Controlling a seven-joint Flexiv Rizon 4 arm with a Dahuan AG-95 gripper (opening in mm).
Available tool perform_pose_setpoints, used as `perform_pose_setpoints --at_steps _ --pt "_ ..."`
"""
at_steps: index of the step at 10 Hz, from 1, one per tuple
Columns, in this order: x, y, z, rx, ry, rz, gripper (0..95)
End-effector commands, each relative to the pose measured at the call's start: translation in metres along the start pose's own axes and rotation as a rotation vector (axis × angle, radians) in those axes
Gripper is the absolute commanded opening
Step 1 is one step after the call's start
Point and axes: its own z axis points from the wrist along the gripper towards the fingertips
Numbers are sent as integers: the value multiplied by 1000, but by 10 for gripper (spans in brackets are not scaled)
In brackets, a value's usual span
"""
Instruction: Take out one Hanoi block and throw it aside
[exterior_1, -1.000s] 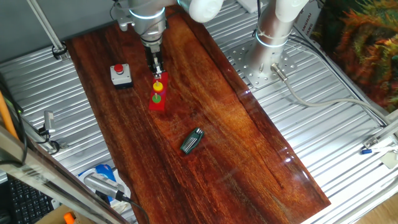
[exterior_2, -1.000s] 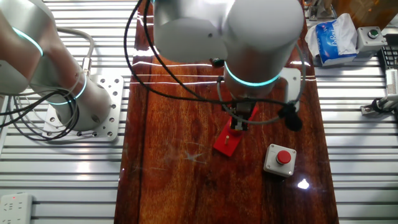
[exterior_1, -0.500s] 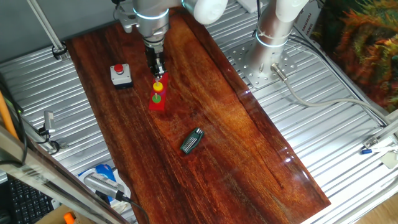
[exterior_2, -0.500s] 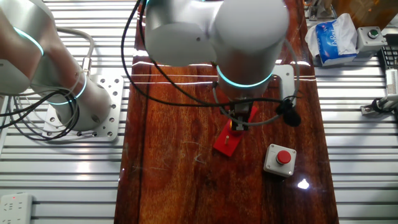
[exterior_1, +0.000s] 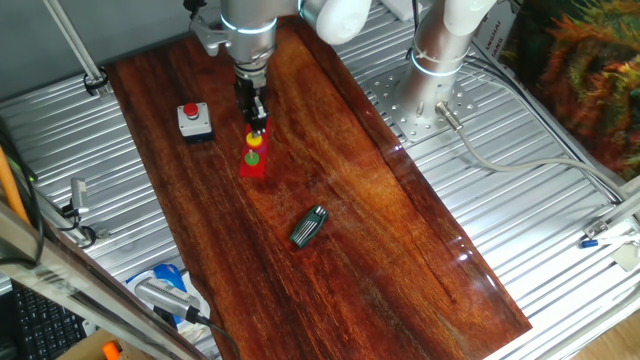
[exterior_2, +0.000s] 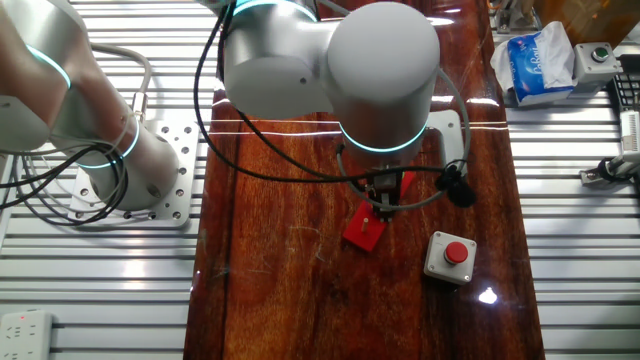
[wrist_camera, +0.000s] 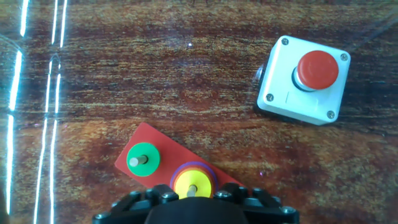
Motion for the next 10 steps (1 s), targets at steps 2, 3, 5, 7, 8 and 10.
perform_pose_setpoints --at_steps 2,3,5,7,8,10 --pt "1 -1 6 3 -5 -3 950" --pt "1 -1 7 3 -4 -3 950" --pt "2 -1 12 5 -3 -2 760" --pt "2 -1 13 7 -2 1 570" --pt "2 -1 13 8 -1 1 570" --pt "2 -2 15 8 -1 1 570"
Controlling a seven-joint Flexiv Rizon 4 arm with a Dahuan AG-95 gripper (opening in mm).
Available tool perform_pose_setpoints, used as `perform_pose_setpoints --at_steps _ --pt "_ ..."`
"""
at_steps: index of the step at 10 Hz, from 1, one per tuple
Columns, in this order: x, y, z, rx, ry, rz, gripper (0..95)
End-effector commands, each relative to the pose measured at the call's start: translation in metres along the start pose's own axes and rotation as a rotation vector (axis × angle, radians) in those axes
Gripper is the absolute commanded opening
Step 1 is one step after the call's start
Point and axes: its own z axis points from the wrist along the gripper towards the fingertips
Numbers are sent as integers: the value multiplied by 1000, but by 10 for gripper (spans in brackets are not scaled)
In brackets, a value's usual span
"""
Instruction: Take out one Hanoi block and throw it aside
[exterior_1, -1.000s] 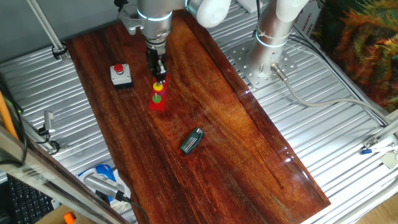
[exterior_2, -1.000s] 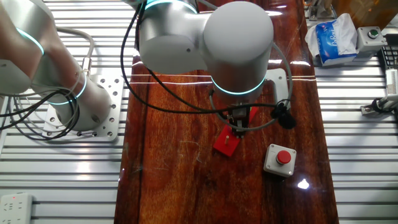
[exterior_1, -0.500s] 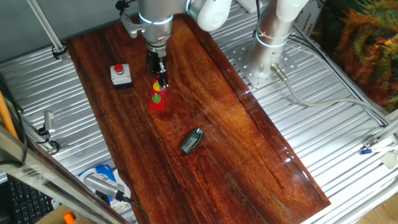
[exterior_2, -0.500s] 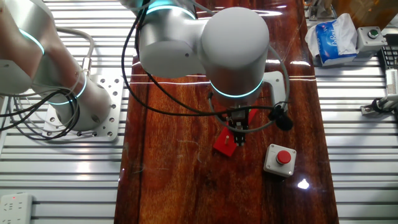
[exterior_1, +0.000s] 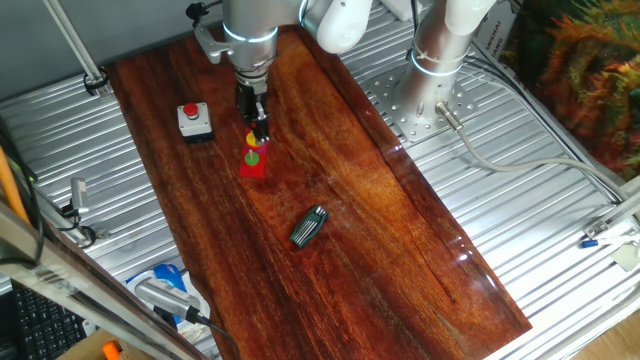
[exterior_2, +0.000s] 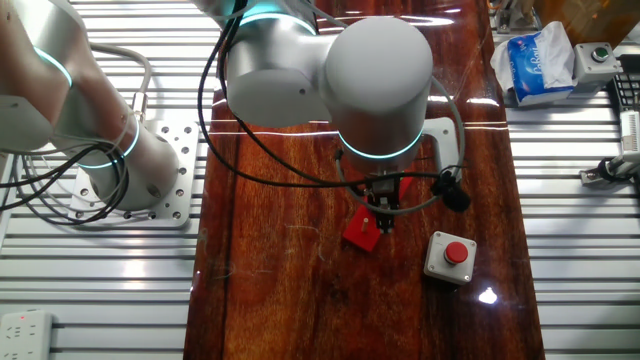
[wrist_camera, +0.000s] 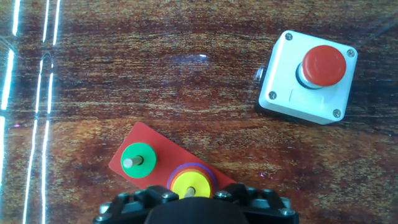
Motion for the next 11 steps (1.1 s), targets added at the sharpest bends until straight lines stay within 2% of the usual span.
perform_pose_setpoints --at_steps 1,9,10,11 --pt "0 0 3 1 -3 -1 570" --pt "1 0 10 1 -7 1 570" --pt "1 0 11 2 -9 1 380" --pt "1 0 12 2 -11 1 380"
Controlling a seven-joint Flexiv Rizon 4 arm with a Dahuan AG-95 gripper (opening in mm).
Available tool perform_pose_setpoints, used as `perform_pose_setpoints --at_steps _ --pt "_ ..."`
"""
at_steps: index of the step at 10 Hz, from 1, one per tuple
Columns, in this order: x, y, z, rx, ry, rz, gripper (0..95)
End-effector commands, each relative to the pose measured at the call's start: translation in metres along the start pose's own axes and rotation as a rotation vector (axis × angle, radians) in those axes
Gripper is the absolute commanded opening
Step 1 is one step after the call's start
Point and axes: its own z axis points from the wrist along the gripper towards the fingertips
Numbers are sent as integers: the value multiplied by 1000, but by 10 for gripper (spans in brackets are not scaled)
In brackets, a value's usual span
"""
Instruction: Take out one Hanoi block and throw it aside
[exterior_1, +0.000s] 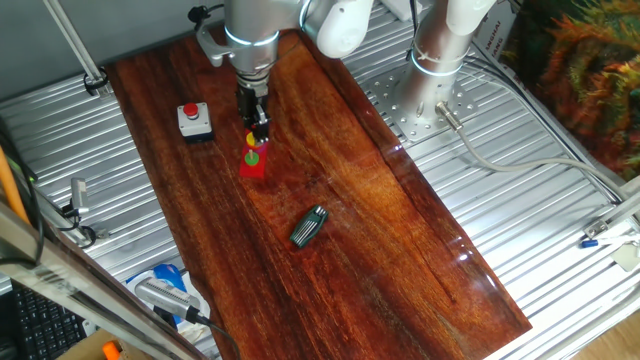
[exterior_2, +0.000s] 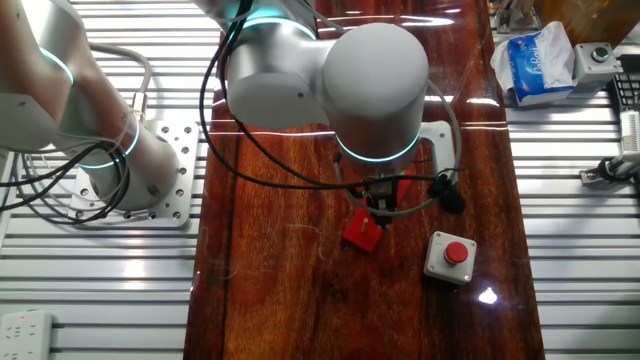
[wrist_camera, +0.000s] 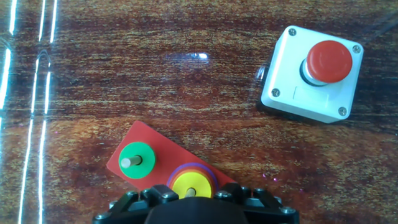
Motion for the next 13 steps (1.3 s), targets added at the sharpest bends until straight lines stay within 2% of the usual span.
perform_pose_setpoints --at_steps 1,3,5,9,11,13 --pt "0 -1 3 4 -4 0 380" --pt "0 -1 3 1 -6 3 380" --pt "0 -1 2 12 -4 5 0" --pt "-1 -2 -2 15 -3 6 0" --pt "-1 -2 -8 12 2 6 0" --pt "-4 -1 -31 10 30 9 0"
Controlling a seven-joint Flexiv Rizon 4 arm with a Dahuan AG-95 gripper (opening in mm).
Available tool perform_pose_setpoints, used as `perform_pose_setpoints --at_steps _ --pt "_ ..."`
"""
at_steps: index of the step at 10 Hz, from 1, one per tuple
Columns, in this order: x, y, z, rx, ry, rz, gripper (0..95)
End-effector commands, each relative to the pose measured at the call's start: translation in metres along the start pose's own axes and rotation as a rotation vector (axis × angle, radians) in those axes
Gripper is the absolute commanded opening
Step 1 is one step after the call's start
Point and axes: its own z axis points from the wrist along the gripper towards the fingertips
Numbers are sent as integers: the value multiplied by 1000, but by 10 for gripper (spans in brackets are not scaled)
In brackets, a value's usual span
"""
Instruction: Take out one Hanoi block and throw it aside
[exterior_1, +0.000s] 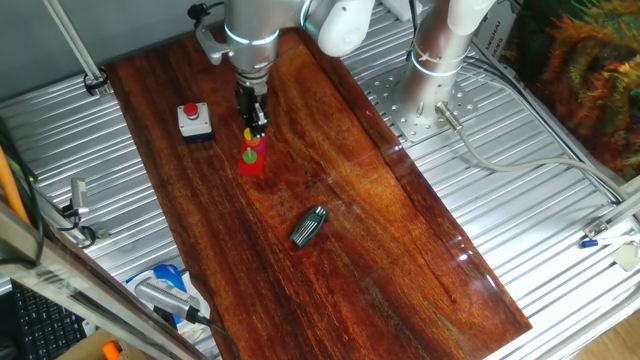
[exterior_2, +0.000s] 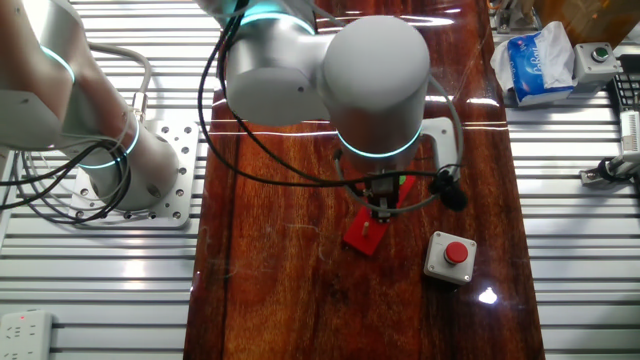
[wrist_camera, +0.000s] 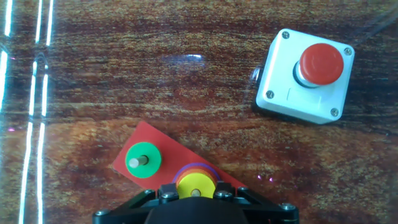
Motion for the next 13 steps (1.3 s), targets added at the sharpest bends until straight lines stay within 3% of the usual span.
perform_pose_setpoints --at_steps 1,3,4,5,10,13 --pt "0 1 -18 0 30 4 0" --pt "0 2 -32 -6 49 27 0" --pt "2 4 -39 -18 70 58 0" --pt "6 4 -43 -32 70 85 0" --pt "51 5 -34 -67 64 137 0" --pt "60 5 -32 -84 66 75 0"
